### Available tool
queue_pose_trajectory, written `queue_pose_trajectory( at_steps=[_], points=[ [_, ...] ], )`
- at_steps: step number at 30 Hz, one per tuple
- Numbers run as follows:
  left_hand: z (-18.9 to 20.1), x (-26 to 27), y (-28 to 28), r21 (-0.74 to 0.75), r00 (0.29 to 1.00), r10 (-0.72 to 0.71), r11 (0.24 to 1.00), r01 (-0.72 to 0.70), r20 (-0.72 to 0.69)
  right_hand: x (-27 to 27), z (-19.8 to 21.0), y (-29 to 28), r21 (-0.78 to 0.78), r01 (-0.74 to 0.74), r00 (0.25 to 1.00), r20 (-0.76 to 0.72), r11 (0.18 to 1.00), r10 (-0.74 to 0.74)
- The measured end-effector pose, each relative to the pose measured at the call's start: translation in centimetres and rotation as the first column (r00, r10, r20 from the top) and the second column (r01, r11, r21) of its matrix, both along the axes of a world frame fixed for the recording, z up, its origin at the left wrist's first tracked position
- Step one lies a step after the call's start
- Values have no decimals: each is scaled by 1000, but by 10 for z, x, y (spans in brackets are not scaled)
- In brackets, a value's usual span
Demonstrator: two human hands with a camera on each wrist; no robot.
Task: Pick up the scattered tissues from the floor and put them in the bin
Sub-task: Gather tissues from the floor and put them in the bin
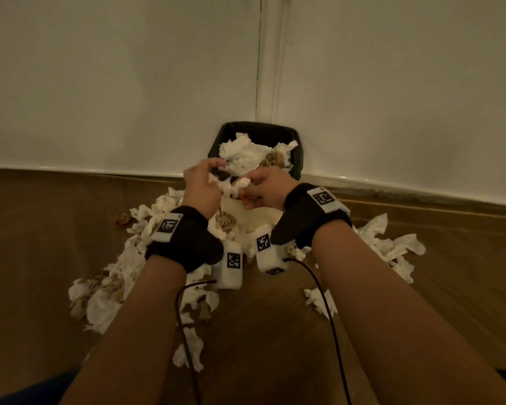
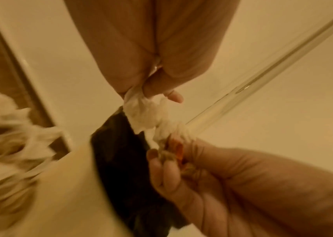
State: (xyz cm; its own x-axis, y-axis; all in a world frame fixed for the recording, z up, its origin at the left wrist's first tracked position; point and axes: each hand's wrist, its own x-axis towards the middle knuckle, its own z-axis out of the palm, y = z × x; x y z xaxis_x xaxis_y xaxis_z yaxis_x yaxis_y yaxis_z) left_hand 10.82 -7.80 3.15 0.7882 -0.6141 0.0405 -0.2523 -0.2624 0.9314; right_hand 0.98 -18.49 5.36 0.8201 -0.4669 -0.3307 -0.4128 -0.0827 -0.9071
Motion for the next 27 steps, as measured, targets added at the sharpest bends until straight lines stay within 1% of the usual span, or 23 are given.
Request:
queue_pose_trajectory(
  at_steps=[2,3,4,5,6,7,9,11,13,15,17,18,19,21,23,25,26,27],
  points=[
    [21,5,-4,-168,1000,27,985,-29,-13,-1,15,-7,-28,109,992,74,994,-106],
    [30,6,-6,-259,999,24,965,-32,-34,-1,20,-11,-89,156,983,108,984,-147],
    [37,8,-9,-326,999,21,945,-35,-45,-1,24,-15,-187,200,976,127,962,-178],
    [42,9,-13,-362,999,30,931,-42,-40,-1,27,-20,-301,239,969,131,923,-209],
    [45,12,-18,-367,998,52,929,-56,-23,-2,28,-24,-400,278,961,131,873,-246],
    [46,14,-23,-353,997,77,933,-72,1,-2,29,-28,-455,317,948,140,832,-285],
    [45,18,-34,-331,993,102,940,-77,60,-2,28,-33,-455,394,919,182,798,-350],
    [41,18,-44,-295,986,99,954,-56,133,-1,25,-36,-460,449,893,208,766,-399],
    [35,18,-52,-246,981,87,968,-42,175,-1,18,-39,-489,498,866,230,716,-444],
    [27,19,-60,-172,971,81,984,-43,223,-1,12,-41,-508,542,837,253,670,-485],
    [18,21,-65,-45,955,41,999,-29,294,-1,5,-45,-546,518,846,214,658,-488],
    [13,22,-67,32,948,-8,999,-3,318,-1,3,-45,-571,481,863,174,666,-474],
    [8,24,-68,110,940,-68,993,33,335,-1,1,-46,-597,427,886,127,679,-445],
    [-2,25,-68,246,919,-182,964,97,350,-3,-3,-45,-658,269,936,7,703,-352],
    [-8,24,-66,326,905,-251,935,136,342,-5,-4,-44,-683,149,955,-88,715,-283],
    [-10,19,-63,353,892,-273,925,141,361,-5,-4,-44,-670,133,956,-106,730,-272],
    [-10,16,-61,346,880,-266,930,126,394,-6,-4,-43,-664,166,953,-82,729,-292],
    [-8,12,-59,316,862,-238,944,96,448,-7,-5,-43,-655,237,942,-26,718,-334]
  ],
)
